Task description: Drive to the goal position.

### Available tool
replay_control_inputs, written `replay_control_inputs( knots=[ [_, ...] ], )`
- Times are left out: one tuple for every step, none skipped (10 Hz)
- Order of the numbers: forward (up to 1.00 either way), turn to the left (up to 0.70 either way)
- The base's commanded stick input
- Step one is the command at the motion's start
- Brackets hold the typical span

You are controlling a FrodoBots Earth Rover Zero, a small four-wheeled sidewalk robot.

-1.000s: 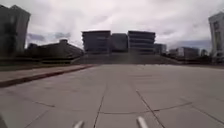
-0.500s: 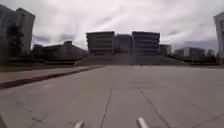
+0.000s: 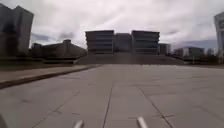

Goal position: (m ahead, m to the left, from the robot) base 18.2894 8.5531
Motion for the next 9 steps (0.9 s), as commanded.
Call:
replay_control_inputs(
  knots=[
    [1.00,0.00],
    [1.00,0.00],
    [1.00,-0.01],
    [1.00,-0.05],
    [1.00,-0.13],
    [1.00,-0.24],
    [1.00,-0.31],
    [1.00,0.00],
    [1.00,0.00]
  ],
)
